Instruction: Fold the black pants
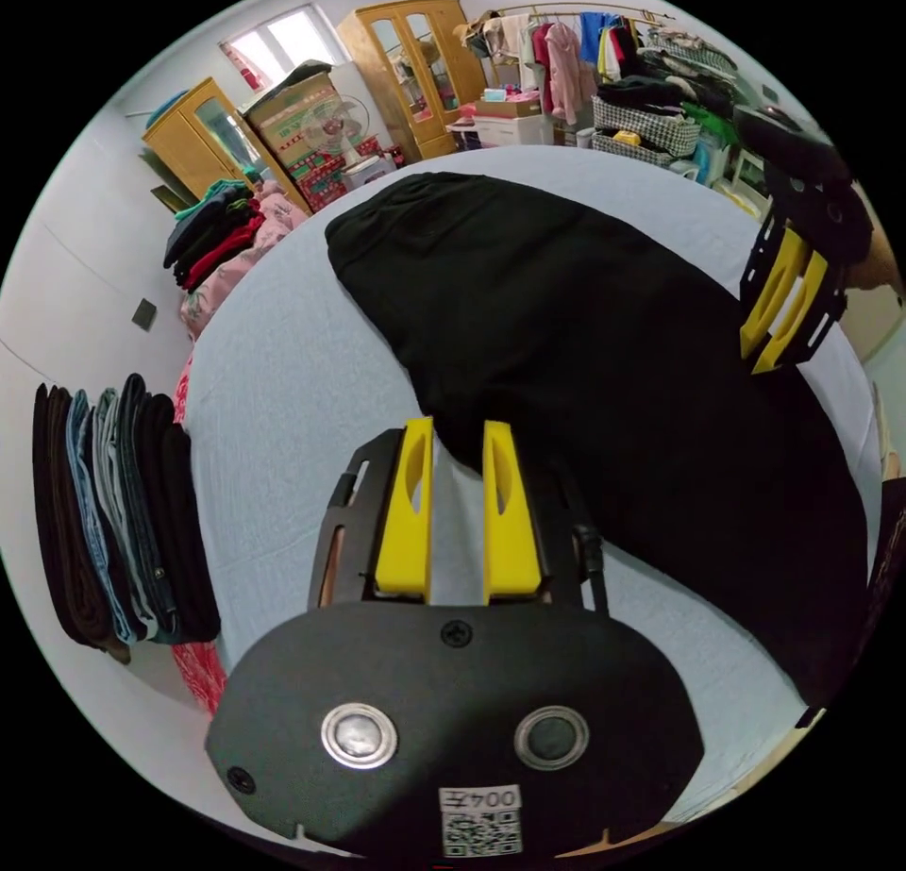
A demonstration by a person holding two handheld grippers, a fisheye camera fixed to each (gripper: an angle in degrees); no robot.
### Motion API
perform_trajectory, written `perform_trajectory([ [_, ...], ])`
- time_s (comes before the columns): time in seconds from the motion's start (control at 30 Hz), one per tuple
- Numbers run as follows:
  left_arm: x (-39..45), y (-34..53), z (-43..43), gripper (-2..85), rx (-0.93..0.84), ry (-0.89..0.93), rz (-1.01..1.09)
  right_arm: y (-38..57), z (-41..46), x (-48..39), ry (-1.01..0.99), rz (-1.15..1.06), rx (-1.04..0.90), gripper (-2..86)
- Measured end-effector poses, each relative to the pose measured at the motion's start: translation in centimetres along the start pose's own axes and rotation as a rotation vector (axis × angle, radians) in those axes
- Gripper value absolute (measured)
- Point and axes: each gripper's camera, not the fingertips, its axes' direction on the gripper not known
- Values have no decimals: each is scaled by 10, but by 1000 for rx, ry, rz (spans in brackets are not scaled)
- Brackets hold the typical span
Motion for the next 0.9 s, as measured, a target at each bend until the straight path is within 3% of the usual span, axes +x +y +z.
perform_trajectory([
  [0.53,-66,57,7,17,41,358,-312,-7,9,-17,37,2,10,31],
  [0.67,-67,76,-20,10,39,267,-398,-10,16,-18,24,2,11,31],
  [0.77,-42,82,-52,4,202,307,-398,-13,22,-21,37,9,11,31],
  [0.9,-1,69,-26,2,30,225,-371,-17,33,-26,61,3,3,31],
])
